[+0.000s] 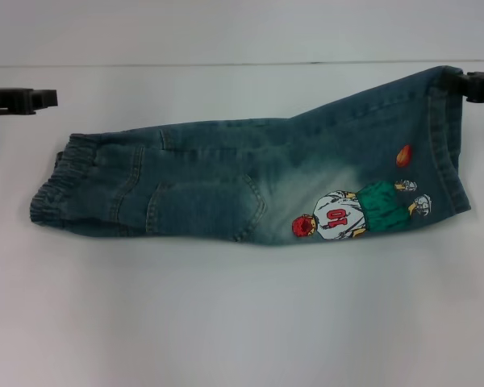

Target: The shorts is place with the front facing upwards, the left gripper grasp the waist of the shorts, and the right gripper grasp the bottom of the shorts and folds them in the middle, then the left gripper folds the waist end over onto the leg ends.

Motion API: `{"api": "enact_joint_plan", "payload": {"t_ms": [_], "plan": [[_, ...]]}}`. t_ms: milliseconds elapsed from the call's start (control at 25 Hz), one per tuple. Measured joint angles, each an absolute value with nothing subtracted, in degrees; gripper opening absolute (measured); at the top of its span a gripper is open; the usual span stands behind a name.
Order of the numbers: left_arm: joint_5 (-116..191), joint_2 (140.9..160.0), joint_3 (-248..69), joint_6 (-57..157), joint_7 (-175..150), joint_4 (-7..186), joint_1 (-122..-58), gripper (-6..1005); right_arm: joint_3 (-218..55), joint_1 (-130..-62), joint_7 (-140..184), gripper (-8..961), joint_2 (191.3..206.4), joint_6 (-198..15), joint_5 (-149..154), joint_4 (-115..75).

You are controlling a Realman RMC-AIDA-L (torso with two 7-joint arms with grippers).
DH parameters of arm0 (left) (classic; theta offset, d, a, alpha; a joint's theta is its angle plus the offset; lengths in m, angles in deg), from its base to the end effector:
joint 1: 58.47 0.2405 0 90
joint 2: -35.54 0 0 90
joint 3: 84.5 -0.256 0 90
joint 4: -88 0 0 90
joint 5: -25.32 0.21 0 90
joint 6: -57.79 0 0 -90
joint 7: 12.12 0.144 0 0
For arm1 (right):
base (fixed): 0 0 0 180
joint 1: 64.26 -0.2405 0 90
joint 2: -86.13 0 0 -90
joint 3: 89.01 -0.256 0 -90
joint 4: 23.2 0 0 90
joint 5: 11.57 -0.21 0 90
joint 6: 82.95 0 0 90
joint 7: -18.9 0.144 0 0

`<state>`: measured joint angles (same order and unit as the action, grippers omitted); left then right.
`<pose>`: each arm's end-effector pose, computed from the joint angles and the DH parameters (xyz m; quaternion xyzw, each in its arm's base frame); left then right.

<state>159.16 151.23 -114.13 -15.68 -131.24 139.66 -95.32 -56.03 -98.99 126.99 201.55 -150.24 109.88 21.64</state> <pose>-0.2827 0.4050 0.0929 -0.8230 -0.4492 -0.1558 0.3108 0.2882 0.4070 0.0777 -0.8270 0.4089 0.2047 0.3270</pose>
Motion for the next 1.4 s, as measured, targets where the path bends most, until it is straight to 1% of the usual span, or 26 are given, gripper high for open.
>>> {"api": "enact_joint_plan", "payload": {"t_ms": [160,440,680,800,1080,1160,1240,1400], "plan": [[158.9,151.41,-114.3,-15.7,-130.3,139.7,-95.0,43,-53.7,-99.2,127.0,22,202.24,-148.4,109.9,21.4],[156.3,152.07,-114.0,-15.9,-126.8,139.7,-93.7,42,-52.7,-99.7,125.7,25,203.96,-145.1,110.0,21.4],[153.4,152.66,-114.3,-16.4,-124.9,140.1,-92.0,63,-50.9,-99.8,125.5,28,205.21,-140.7,110.0,21.4],[152.2,152.86,-114.3,-16.7,-123.5,140.3,-91.2,66,-49.1,-99.8,125.4,30,205.53,-137.9,110.0,21.0],[149.7,153.59,-114.2,-17.8,-120.3,140.4,-89.6,74,-46.8,-100.9,126.0,37,205.57,-134.9,110.3,19.4],[149.0,153.65,-114.1,-18.1,-120.0,140.4,-89.1,142,-46.2,-101.0,126.8,40,205.58,-133.6,110.4,19.1],[148.3,153.69,-114.0,-18.1,-120.0,140.4,-88.7,211,-45.7,-100.9,127.8,263,205.58,-132.7,110.4,19.1],[147.7,153.69,-113.9,-18.1,-119.9,140.4,-88.3,365,-45.5,-100.5,129.5,425,205.46,-132.3,110.4,19.1]]}}
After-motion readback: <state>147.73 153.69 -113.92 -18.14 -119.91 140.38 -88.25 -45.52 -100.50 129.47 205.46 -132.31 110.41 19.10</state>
